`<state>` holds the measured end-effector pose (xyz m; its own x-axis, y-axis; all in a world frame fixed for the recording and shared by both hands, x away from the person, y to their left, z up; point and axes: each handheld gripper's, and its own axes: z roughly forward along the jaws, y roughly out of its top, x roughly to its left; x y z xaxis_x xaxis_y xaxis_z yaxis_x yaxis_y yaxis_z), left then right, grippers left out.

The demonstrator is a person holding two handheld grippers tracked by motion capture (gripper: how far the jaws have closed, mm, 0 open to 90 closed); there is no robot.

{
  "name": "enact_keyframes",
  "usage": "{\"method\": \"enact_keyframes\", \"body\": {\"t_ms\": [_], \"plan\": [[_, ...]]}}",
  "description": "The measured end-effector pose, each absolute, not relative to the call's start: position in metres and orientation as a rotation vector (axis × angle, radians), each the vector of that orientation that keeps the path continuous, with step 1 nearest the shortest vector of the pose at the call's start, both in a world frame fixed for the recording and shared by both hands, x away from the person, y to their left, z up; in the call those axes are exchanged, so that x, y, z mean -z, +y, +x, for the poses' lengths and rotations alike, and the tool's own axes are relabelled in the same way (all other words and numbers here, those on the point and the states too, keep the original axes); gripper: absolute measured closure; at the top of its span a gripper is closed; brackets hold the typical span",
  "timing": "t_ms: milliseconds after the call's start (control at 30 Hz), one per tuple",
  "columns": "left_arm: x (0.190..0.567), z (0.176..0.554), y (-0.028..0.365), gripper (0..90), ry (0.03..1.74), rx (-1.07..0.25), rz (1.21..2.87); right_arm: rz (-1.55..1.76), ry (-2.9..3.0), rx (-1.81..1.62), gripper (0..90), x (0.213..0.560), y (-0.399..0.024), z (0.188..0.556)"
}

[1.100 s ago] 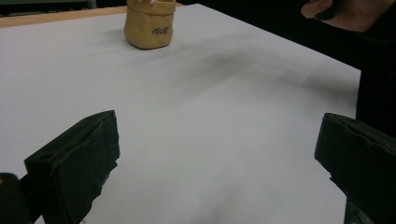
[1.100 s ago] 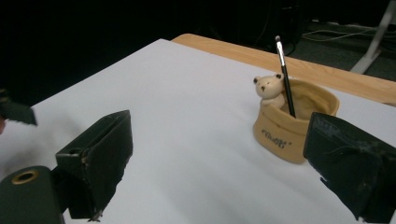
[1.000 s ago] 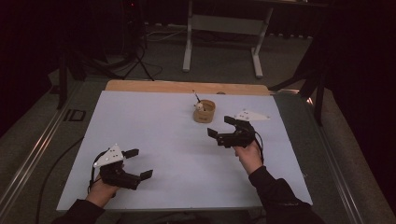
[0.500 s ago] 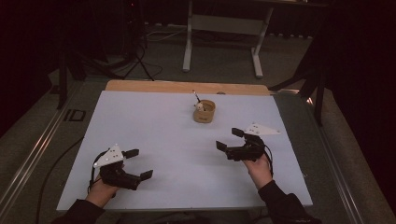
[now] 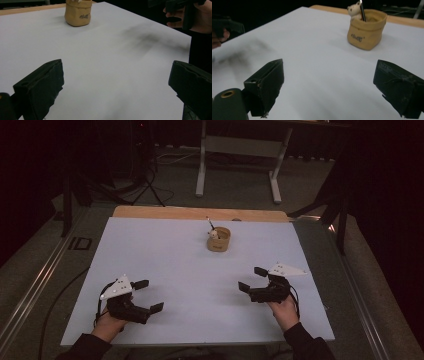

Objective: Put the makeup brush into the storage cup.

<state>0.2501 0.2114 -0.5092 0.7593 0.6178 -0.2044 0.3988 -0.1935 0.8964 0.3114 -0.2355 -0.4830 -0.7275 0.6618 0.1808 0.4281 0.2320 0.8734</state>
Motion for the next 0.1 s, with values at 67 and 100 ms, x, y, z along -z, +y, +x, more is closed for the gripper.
{"method": "enact_keyframes", "body": {"t_ms": [67,100], "plan": [[0.5093,0.2495,0.2102,0.8,0.782,-0.240,1.827,1.024,2.280,-1.499,9.5,0.4856,-0.2362,0.3118],[0.5093,0.2495,0.2101,0.7,0.780,-0.238,1.827,1.021,2.284,-1.486,9.5,0.4864,-0.2363,0.3123]]}}
